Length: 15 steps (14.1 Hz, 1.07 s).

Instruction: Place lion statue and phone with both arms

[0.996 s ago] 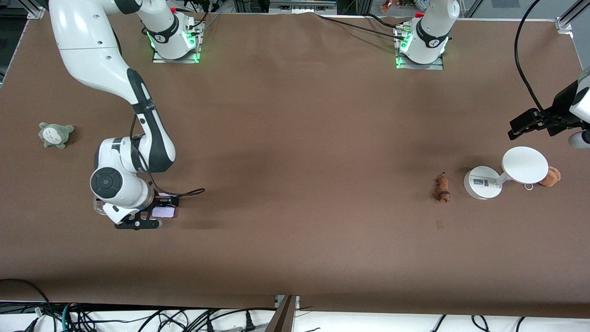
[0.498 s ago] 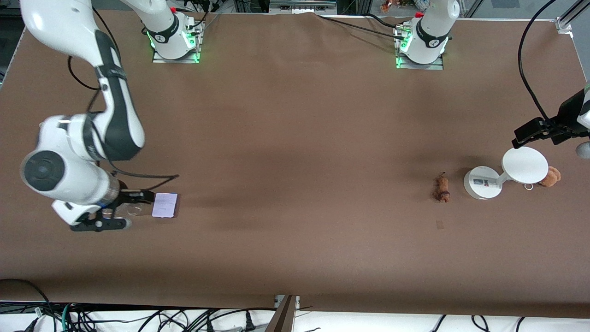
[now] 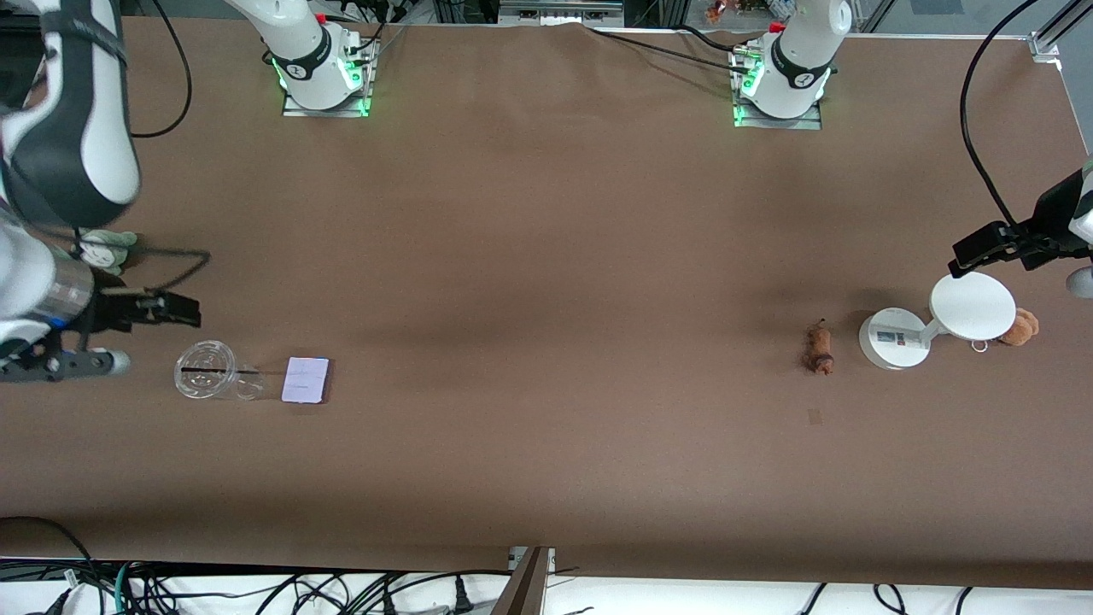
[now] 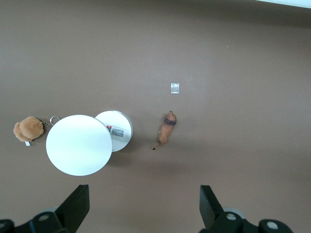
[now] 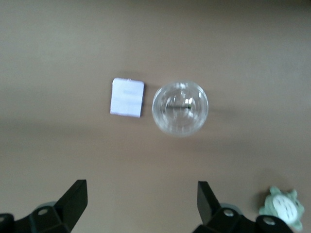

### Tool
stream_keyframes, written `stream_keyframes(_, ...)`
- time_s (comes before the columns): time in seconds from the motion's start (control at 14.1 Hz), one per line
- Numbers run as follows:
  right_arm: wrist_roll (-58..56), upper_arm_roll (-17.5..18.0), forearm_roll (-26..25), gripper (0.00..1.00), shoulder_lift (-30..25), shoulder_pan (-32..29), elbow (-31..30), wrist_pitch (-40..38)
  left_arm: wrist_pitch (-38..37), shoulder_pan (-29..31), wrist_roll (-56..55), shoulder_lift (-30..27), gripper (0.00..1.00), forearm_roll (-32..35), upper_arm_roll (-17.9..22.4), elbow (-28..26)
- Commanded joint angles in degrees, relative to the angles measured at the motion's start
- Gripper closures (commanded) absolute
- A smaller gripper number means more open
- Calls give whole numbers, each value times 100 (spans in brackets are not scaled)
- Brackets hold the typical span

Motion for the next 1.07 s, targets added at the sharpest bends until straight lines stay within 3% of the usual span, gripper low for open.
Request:
stream_keyframes(0.0, -67, 103, -15, 0, -960, -43, -847, -153, -71, 12, 2, 101, 0, -54, -5, 184)
stream_keyframes(0.14, -67, 103, -41, 0, -1409, -96, -1016, -441, -80, 21, 2, 101, 0, -54, 4, 184)
stream_keyframes(0.28, -67, 121, -400, 0, -1814, -114, -1086, -688, -80, 21, 2, 110, 0, -54, 4, 175)
stream_keyframes(1.0, -85, 103, -376, 0, -1587, -114, -893, -865, -89, 21, 2, 110, 0, -54, 13, 184)
